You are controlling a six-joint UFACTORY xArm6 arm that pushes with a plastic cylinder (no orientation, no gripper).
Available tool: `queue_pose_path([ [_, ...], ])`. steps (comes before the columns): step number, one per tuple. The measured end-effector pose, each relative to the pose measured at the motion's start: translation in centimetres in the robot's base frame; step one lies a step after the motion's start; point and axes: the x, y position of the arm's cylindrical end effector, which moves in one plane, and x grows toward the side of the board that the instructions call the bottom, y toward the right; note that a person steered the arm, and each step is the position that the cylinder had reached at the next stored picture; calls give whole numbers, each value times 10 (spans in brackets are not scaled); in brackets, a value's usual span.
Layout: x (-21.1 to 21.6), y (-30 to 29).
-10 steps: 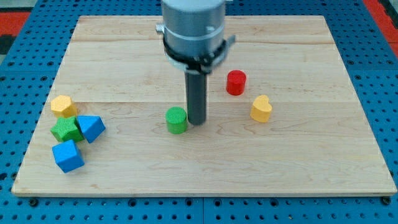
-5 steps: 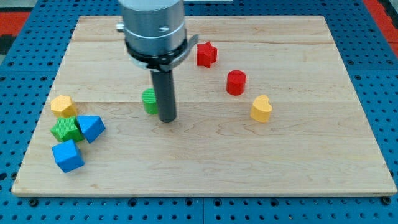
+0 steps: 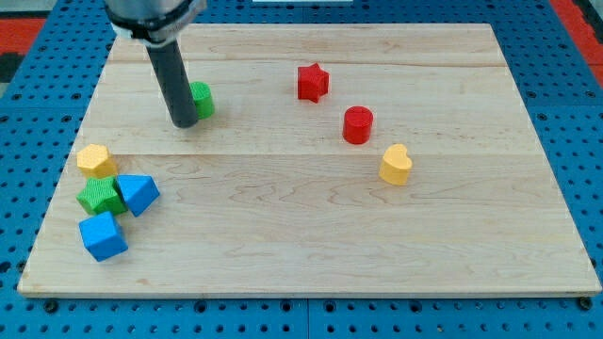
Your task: Push the green circle left to the red star
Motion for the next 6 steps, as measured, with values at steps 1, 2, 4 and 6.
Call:
queue_pose_path([
  [1, -4, -2],
  [2, -6, -11],
  [4, -18, 20],
  [6, 10, 19],
])
